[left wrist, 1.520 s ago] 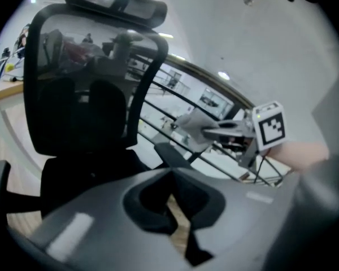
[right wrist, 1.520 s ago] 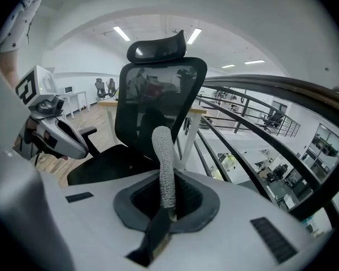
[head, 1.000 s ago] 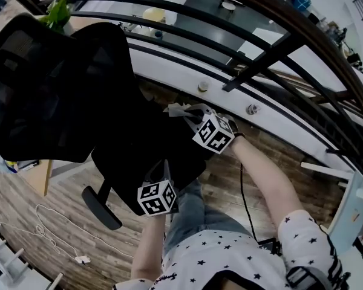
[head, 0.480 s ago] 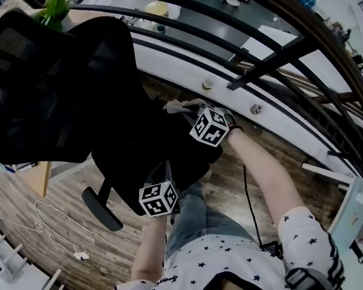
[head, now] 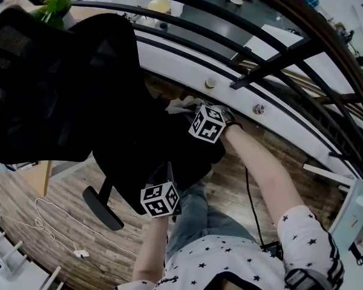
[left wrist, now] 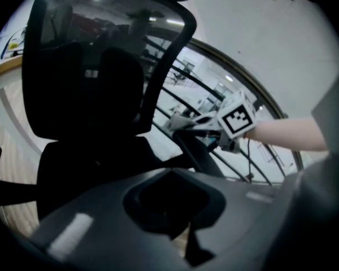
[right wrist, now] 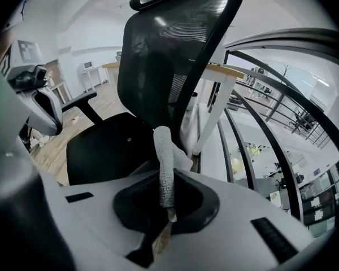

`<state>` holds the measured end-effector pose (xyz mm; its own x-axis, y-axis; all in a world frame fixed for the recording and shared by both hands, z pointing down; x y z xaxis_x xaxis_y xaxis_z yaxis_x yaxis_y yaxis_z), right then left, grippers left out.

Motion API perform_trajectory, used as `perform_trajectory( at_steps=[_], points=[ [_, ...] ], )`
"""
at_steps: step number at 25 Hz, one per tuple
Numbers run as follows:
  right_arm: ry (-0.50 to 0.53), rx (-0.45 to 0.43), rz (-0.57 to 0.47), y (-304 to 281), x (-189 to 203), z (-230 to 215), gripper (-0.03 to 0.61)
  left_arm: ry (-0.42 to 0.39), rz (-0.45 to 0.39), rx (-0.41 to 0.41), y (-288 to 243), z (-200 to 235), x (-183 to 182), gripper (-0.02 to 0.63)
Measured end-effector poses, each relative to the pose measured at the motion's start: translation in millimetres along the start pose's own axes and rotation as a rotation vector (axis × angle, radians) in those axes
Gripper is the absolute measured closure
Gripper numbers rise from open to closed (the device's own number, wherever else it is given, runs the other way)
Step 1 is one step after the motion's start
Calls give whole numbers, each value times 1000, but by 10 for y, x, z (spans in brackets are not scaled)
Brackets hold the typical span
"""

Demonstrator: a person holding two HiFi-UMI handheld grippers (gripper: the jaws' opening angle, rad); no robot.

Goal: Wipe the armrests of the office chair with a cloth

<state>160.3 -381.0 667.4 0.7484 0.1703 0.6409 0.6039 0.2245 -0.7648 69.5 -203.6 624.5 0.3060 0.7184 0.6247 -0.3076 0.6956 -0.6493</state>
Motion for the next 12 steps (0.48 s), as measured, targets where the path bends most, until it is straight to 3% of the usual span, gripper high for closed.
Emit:
perform_trajectory(
  at_steps=[12],
  points=[
    [-38, -23, 17, -3, -7, -6, 554, 9, -3, -13, 78, 42, 24, 606]
  ],
)
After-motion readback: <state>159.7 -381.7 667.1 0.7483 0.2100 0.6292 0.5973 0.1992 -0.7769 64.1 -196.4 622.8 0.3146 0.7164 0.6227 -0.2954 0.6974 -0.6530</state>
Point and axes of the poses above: the fingertips, and each gripper's own axes: y backward along the fingers, z to its left, x out of its underside, the point moved 3 cm from there along y, backward along the fingers, and after that the axes turned 9 degrees about -z, right-handed, at the moved point
